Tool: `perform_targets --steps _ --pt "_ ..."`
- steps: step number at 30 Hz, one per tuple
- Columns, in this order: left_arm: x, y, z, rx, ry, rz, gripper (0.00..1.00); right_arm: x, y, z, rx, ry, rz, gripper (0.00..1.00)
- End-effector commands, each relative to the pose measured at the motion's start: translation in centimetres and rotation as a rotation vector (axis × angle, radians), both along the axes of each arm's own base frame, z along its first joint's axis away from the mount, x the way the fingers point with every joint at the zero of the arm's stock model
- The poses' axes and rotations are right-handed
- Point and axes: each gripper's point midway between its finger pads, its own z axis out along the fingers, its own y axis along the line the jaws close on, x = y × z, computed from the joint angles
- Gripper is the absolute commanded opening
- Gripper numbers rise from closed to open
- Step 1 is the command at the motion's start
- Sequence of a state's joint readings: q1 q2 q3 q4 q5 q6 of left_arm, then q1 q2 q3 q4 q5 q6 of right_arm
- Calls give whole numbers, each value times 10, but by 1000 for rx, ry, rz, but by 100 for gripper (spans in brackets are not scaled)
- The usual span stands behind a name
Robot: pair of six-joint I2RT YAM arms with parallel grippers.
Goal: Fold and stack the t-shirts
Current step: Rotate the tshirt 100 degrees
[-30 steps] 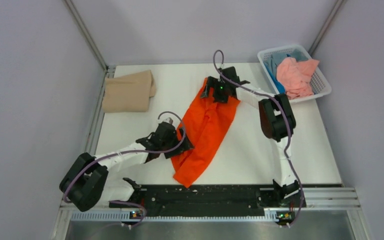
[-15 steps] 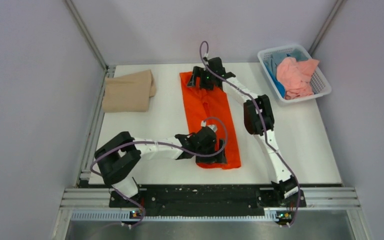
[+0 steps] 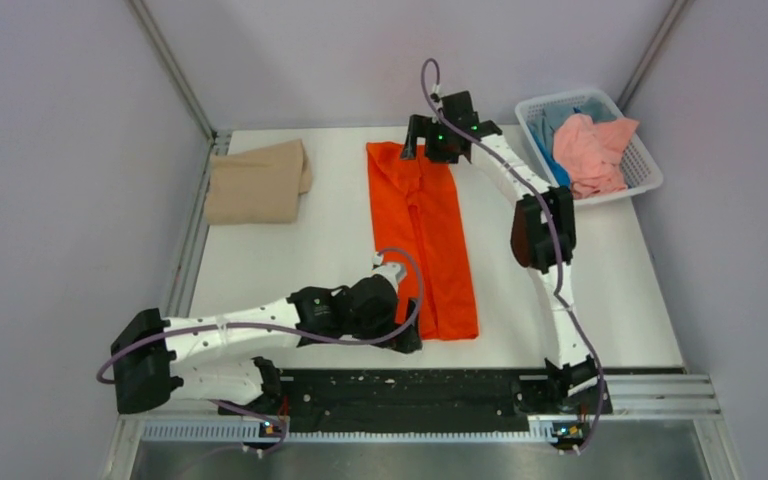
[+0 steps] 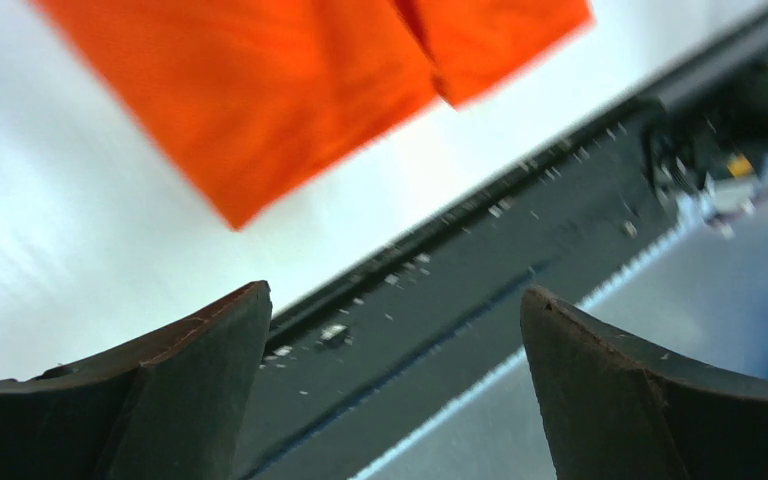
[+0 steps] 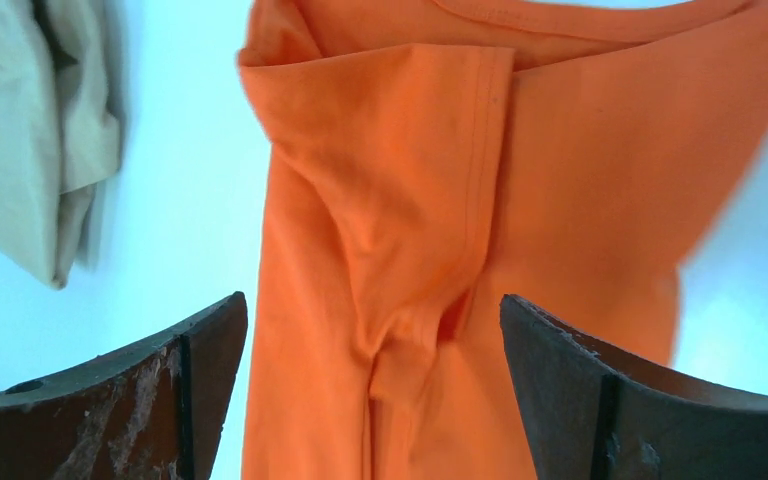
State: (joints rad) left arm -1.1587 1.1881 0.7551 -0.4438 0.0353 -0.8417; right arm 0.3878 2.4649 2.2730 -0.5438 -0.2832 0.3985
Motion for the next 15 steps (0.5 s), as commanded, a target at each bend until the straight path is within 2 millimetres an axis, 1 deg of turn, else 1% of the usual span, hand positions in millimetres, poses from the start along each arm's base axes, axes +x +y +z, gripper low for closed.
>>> perform_targets --steps 1,3,4,5,6,7,8,10,12,13,14,15 --pt "57 41 -2 123 -161 293 99 -25 -27 130 -29 -232 -1 95" --pt "76 55 -3 138 -156 394 99 -42 -43 132 -68 -225 -41 94" --pt "84 65 -7 154 -144 442 99 -51 -53 128 -94 -222 -65 94" --pt "93 78 -11 170 -125 505 99 -62 -61 129 -105 -232 -77 94" --pt "98 89 -18 181 -101 553 99 -76 -70 125 -116 -234 -92 94" --pt "101 97 -23 184 -80 580 99 -90 -79 119 -125 -233 -110 94" --pt "103 102 -29 180 -61 600 99 -105 -88 116 -124 -242 -130 94" --pt "100 99 -37 139 -39 576 99 -137 -103 105 -98 -236 -175 95" --pt "94 88 -40 79 -13 516 98 -171 -110 89 -36 -217 -201 95" --pt "89 78 -39 41 3 466 98 -189 -112 85 11 -215 -201 95" --pt "87 72 -39 15 11 435 97 -208 -112 70 47 -179 -202 95" --pt "82 61 -37 -37 30 389 95 -225 -110 58 87 -147 -194 95"
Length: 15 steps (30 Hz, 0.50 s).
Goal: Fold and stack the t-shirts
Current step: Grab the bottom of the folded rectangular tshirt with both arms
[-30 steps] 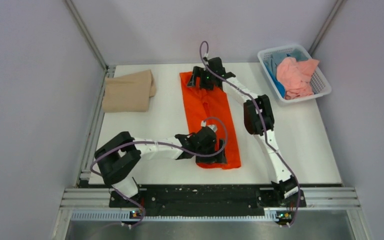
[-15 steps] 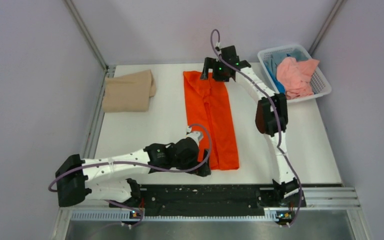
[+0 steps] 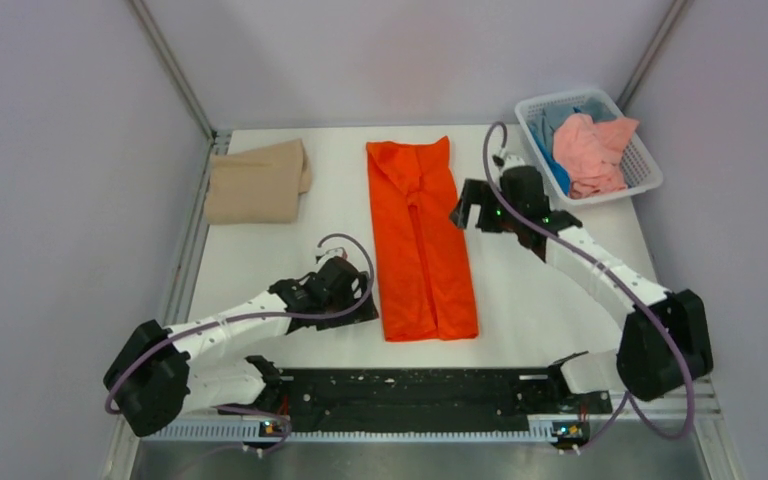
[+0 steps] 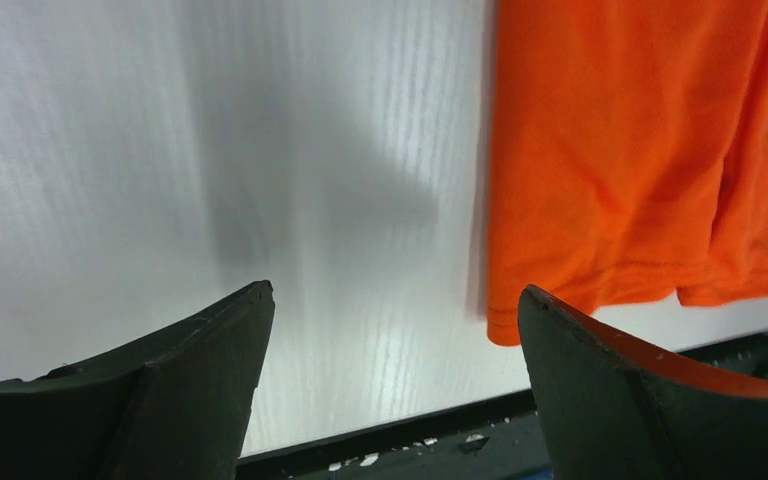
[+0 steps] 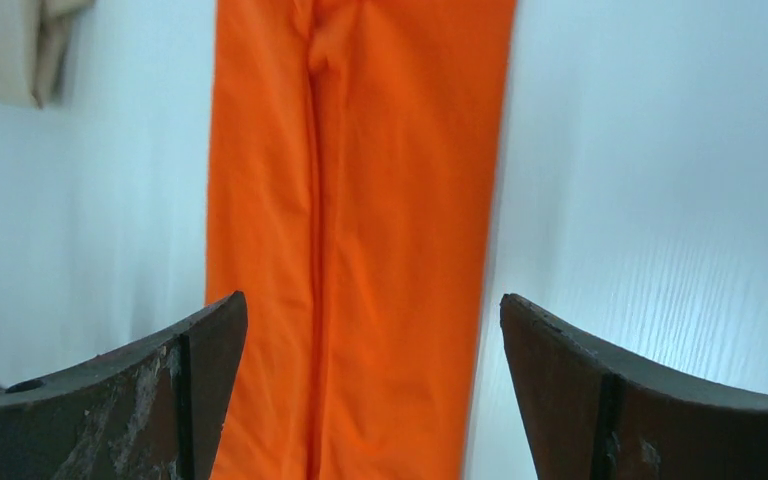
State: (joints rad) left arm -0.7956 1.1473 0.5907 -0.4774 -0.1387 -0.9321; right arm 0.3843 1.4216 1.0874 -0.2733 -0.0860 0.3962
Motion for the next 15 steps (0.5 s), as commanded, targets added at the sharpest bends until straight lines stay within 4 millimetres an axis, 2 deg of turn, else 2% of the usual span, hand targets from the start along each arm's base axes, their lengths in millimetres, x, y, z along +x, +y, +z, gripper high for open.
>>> perform_targets --steps 1,3,7,9,15 --pt "-8 -50 18 -246 -15 -177 94 -56 6 -30 198 32 -4 95" --pt "-17 -63 14 -308 13 -239 91 -87 7 -52 239 100 4 94" --pt "-30 -79 2 -353 92 -311 83 -120 -4 -69 206 134 -41 94" --pt "-40 -80 -12 -321 151 -331 79 -135 -13 -82 197 167 -65 94" --pt "-53 -66 -31 -211 238 -315 45 -175 -23 -117 184 281 -54 93"
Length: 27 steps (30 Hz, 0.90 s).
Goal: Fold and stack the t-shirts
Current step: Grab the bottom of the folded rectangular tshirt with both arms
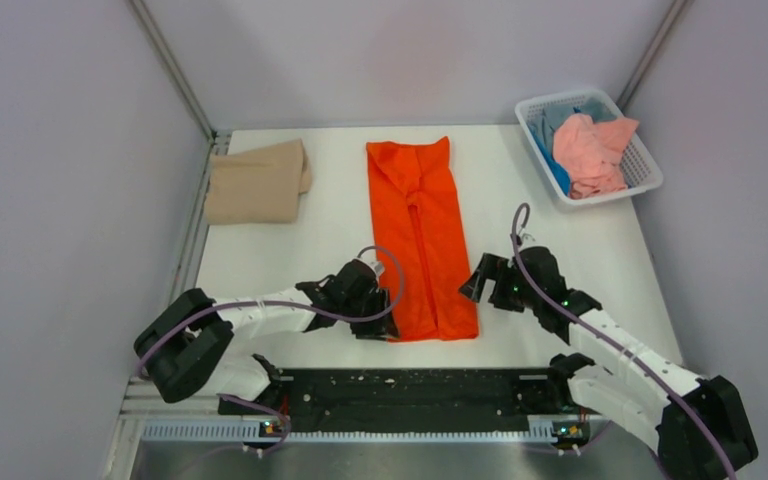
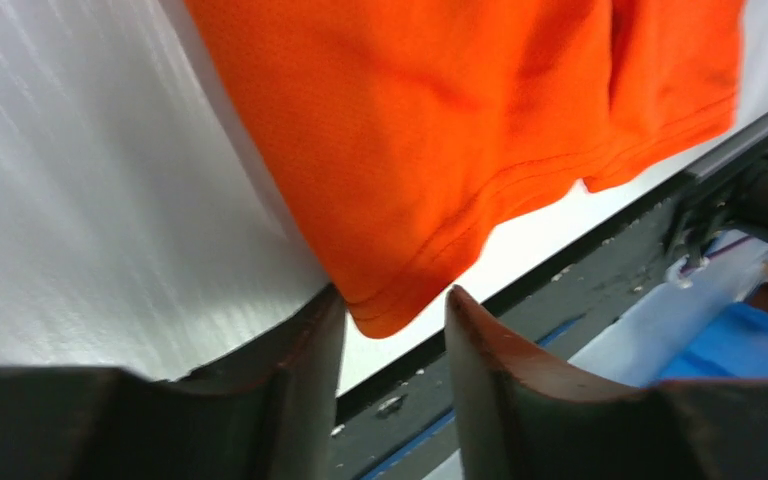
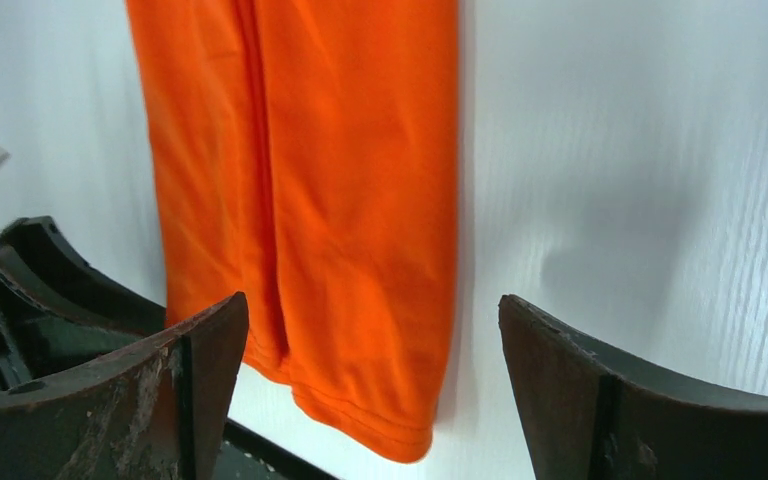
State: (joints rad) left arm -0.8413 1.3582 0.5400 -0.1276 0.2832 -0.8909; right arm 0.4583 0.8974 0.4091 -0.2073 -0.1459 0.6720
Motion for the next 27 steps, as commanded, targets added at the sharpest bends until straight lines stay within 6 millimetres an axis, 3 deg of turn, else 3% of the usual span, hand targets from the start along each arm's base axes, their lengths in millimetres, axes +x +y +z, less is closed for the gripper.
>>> perform_targets --steps 1,4,8,11,14,19,23,25,27 --pt "-12 19 -17 113 38 -9 42 -23 -8 -20 -21 82 -10 93" --pt "-13 30 -22 169 37 9 34 -31 -17 -29 -66 115 -14 93" --pt "-7 33 -25 201 21 24 22 -50 -6 -35 -22 168 74 92" --pt "-2 30 -27 202 13 31 15 -66 -3 -43 -18 215 130 88" --pt "-1 21 -26 163 21 20 0 -81 -5 -50 -24 259 164 83" --pt "-3 16 -25 118 16 24 0 -86 -6 -60 -10 260 161 62" --pt "-3 17 -21 84 -15 33 0 -69 -4 -60 -4 190 132 54" --pt "-3 18 -20 77 -20 40 0 -67 -1 -61 11 192 127 32" --pt "-7 18 -24 62 -3 44 0 -71 2 -64 29 208 136 0"
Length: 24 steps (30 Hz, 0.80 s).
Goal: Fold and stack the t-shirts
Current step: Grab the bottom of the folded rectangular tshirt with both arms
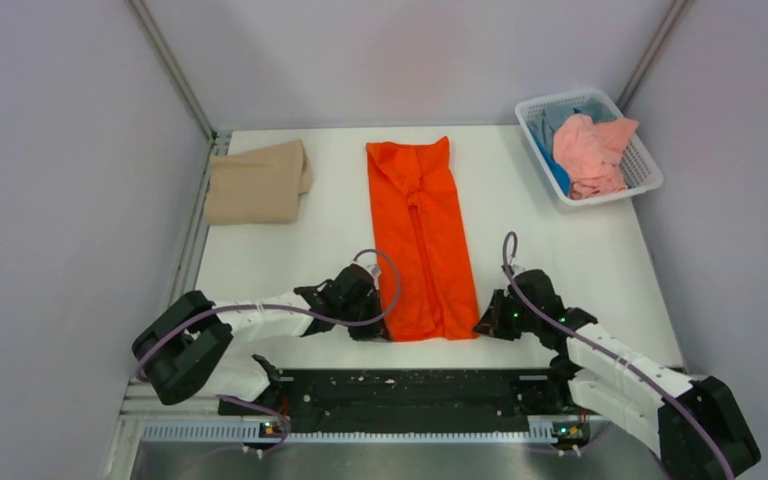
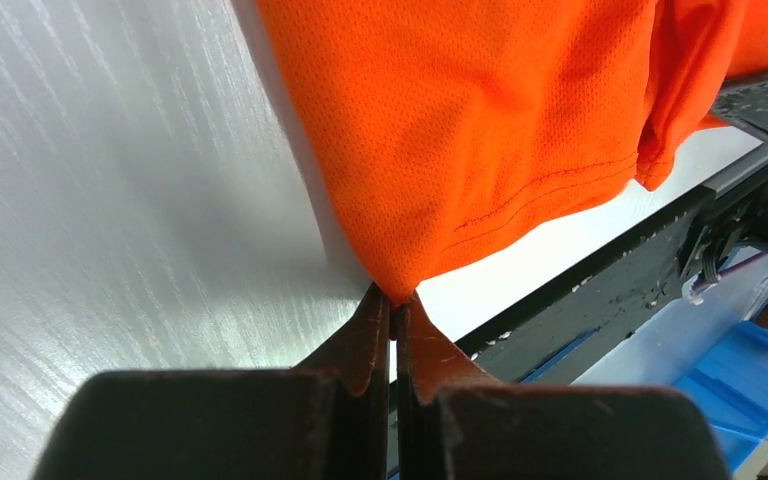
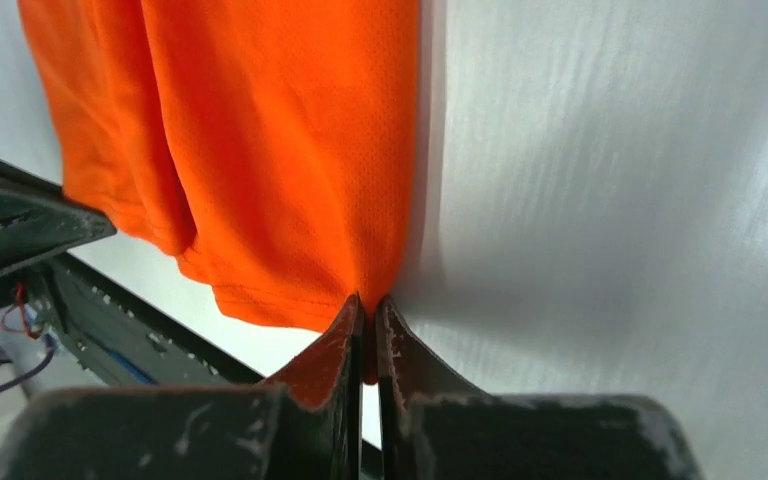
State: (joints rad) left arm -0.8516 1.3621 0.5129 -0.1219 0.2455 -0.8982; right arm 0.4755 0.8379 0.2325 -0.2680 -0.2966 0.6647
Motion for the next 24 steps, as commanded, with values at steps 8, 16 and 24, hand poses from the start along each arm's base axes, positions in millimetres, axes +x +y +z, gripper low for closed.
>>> perform_targets --steps 8,16,24 --pt "-33 26 -26 109 12 13 0 -36 6 0 66 70 72 0" --pt "-39 9 11 2 -92 -29 0 -45 8 13 120 57 77 0" --pt "3 -18 36 51 -228 -62 0 15 21 55 103 -153 51 0"
